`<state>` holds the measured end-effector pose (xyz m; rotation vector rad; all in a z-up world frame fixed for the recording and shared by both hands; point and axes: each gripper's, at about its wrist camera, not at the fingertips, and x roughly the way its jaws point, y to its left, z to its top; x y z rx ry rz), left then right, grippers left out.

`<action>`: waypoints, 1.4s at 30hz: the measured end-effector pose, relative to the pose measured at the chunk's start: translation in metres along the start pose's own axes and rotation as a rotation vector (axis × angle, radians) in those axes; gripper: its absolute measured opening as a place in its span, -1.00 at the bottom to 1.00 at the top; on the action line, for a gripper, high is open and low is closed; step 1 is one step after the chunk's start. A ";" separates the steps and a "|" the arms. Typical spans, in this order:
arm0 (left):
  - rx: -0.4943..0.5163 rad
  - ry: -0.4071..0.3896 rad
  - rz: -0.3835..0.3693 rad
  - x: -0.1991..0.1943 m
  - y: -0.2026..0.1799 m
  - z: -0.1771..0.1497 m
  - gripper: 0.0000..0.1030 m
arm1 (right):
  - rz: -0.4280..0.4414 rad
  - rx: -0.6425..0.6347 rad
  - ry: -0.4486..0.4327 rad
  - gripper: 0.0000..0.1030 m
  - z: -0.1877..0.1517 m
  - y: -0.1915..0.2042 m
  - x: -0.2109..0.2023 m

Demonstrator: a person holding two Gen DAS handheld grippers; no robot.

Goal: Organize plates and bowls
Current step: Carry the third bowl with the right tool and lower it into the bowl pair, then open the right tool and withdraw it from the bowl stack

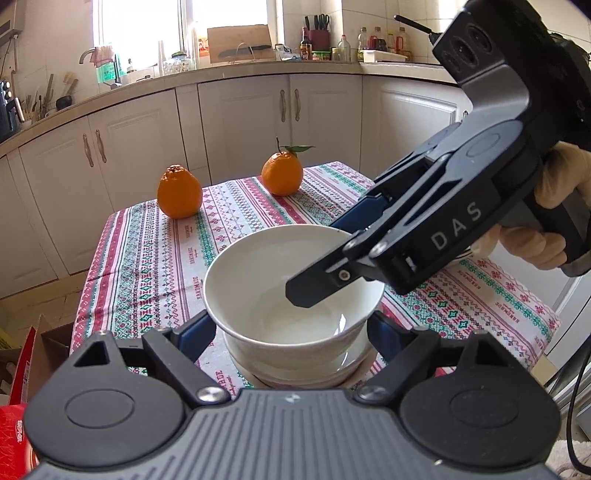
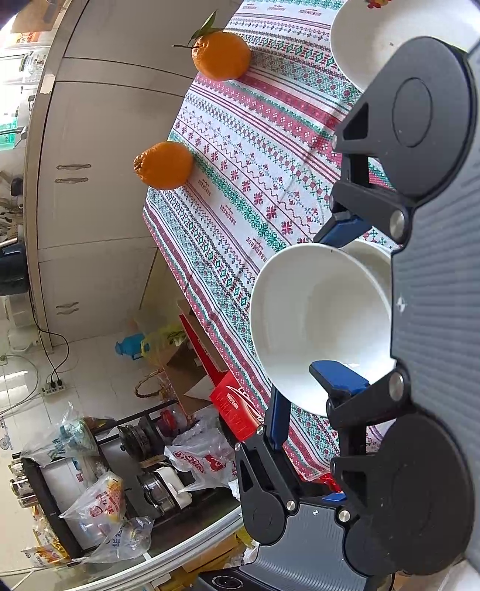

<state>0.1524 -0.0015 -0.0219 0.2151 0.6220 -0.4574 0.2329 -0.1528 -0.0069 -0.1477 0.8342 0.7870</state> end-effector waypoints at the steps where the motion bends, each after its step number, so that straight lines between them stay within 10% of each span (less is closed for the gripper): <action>1: -0.002 0.002 -0.001 0.001 0.000 0.000 0.71 | 0.000 0.000 0.002 0.41 0.000 0.000 0.001; 25: -0.051 0.024 -0.067 0.006 0.008 -0.004 0.75 | -0.019 -0.004 0.030 0.43 -0.006 -0.003 0.013; 42: 0.033 -0.010 -0.080 -0.010 0.012 -0.018 0.93 | -0.082 -0.037 -0.036 1.00 -0.022 0.005 -0.007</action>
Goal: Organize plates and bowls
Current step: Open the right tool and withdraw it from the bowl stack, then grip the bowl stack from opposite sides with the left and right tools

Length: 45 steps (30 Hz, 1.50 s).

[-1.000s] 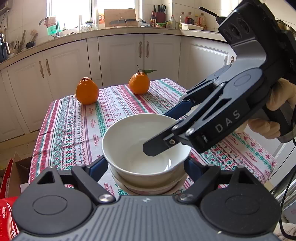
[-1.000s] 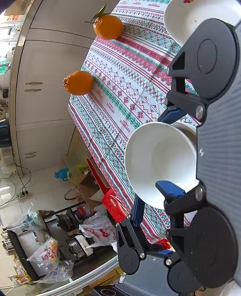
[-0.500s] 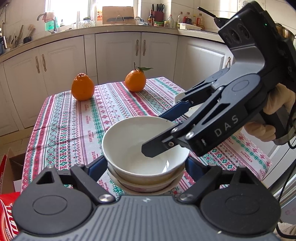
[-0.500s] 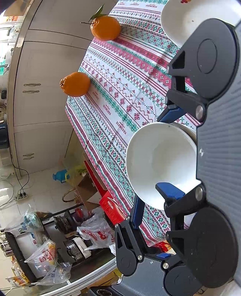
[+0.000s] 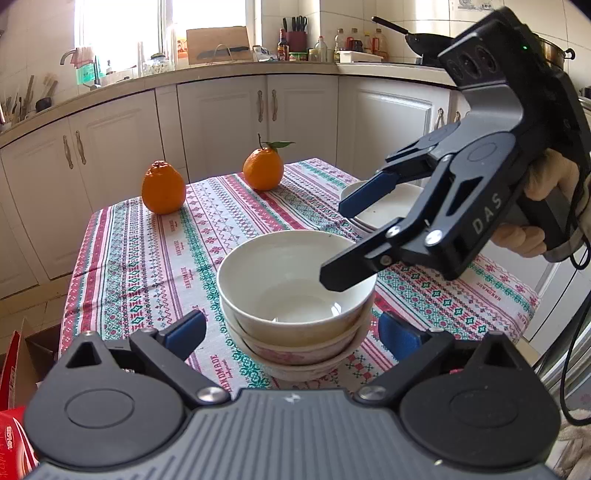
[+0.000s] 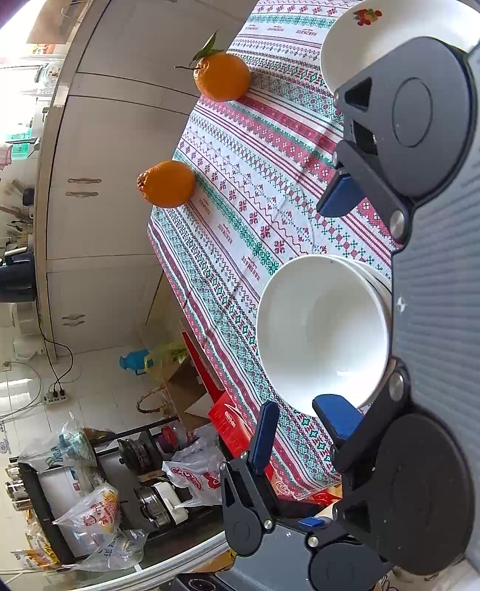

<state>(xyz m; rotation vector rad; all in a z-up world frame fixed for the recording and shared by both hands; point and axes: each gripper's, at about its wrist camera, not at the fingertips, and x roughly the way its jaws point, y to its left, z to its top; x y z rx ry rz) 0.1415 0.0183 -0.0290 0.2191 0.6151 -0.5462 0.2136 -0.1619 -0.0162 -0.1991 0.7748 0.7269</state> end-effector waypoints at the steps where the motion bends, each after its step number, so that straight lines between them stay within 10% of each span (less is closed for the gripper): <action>1: 0.006 0.004 0.004 0.000 0.001 -0.001 0.94 | -0.005 -0.008 -0.003 1.00 -0.002 0.002 -0.002; 18: 0.144 0.141 -0.078 0.022 0.022 -0.022 0.93 | -0.144 -0.225 0.120 1.00 -0.046 0.033 0.016; 45: 0.303 0.187 -0.396 0.064 0.045 -0.011 0.68 | 0.138 -0.231 0.152 0.89 -0.033 0.006 0.053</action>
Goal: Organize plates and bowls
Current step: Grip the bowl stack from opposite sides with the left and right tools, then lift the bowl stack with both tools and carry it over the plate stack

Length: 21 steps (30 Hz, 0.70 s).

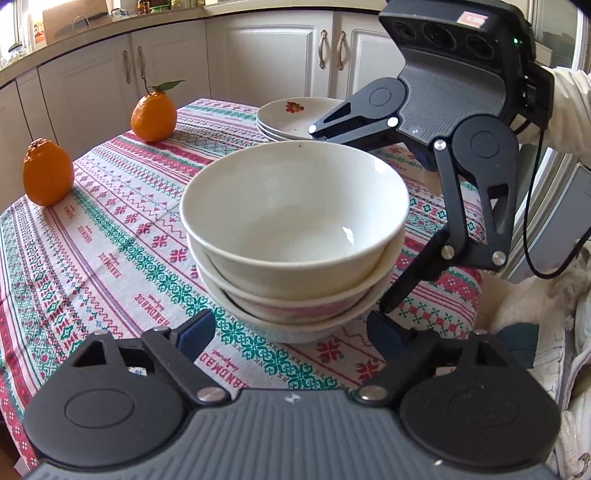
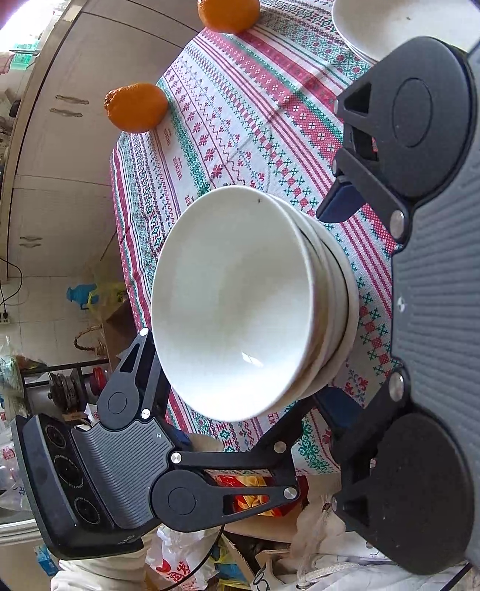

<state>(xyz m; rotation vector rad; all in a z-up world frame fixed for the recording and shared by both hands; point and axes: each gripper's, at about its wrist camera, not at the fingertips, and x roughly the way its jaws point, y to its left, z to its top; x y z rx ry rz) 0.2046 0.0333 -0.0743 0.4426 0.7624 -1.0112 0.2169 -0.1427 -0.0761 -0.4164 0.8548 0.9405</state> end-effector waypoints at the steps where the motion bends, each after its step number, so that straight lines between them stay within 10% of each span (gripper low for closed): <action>1: 0.005 0.001 -0.004 0.000 0.000 0.000 0.66 | 0.002 -0.003 -0.001 0.85 0.000 0.000 0.000; 21: 0.056 -0.004 -0.044 0.001 0.007 0.007 0.59 | 0.002 -0.026 0.006 0.74 0.001 0.000 -0.003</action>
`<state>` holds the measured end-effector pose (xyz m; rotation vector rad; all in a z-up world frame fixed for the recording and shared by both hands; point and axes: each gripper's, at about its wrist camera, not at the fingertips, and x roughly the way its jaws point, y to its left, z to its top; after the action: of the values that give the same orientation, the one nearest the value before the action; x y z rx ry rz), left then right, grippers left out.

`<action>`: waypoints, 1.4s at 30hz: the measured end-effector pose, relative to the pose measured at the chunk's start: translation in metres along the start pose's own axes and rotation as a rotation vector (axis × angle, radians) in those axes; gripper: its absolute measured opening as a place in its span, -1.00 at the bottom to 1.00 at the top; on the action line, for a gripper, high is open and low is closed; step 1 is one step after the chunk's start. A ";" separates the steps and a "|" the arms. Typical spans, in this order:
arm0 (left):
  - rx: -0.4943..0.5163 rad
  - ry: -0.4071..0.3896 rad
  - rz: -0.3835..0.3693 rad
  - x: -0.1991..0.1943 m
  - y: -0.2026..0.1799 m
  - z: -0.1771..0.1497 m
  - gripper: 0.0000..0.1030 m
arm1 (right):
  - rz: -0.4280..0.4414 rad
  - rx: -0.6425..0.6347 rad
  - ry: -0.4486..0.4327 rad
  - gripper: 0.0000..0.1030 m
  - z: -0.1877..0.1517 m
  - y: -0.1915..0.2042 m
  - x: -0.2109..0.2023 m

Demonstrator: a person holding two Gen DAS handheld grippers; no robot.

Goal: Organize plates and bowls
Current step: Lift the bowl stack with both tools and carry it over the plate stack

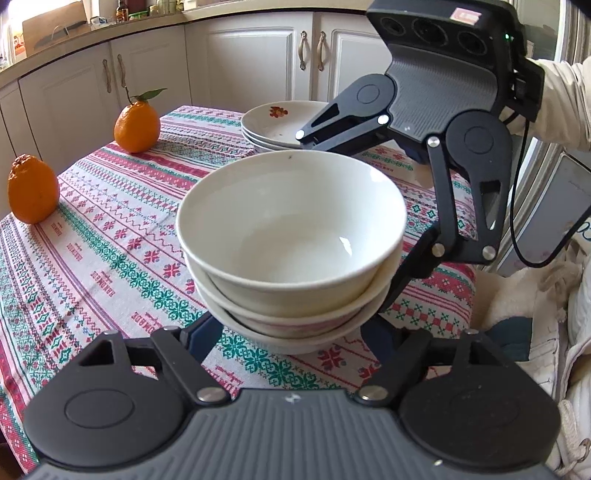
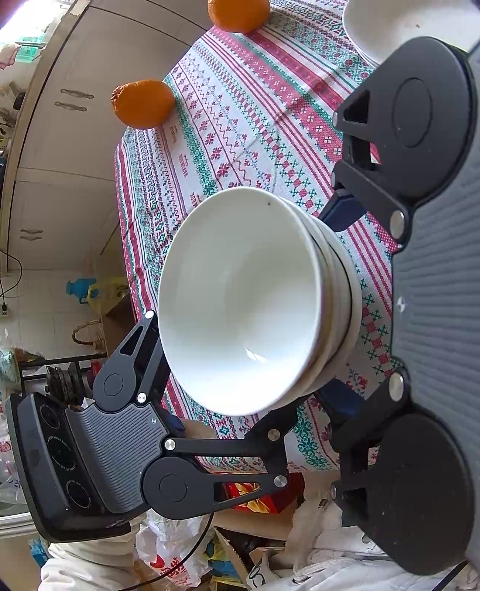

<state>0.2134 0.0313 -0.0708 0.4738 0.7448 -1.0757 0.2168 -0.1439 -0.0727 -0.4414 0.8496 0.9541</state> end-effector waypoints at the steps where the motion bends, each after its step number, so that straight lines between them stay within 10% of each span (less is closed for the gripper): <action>1: 0.005 0.001 -0.002 0.000 0.000 0.000 0.59 | 0.000 -0.005 0.002 0.74 0.001 0.000 0.000; 24: 0.081 0.031 -0.019 0.000 -0.002 0.014 0.59 | 0.002 -0.047 0.008 0.73 0.004 -0.003 -0.009; 42: 0.199 -0.056 -0.048 0.051 -0.014 0.124 0.59 | -0.165 -0.034 -0.013 0.73 -0.029 -0.066 -0.104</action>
<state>0.2535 -0.0892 -0.0251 0.5952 0.6050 -1.2101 0.2288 -0.2531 -0.0100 -0.5263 0.7734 0.8192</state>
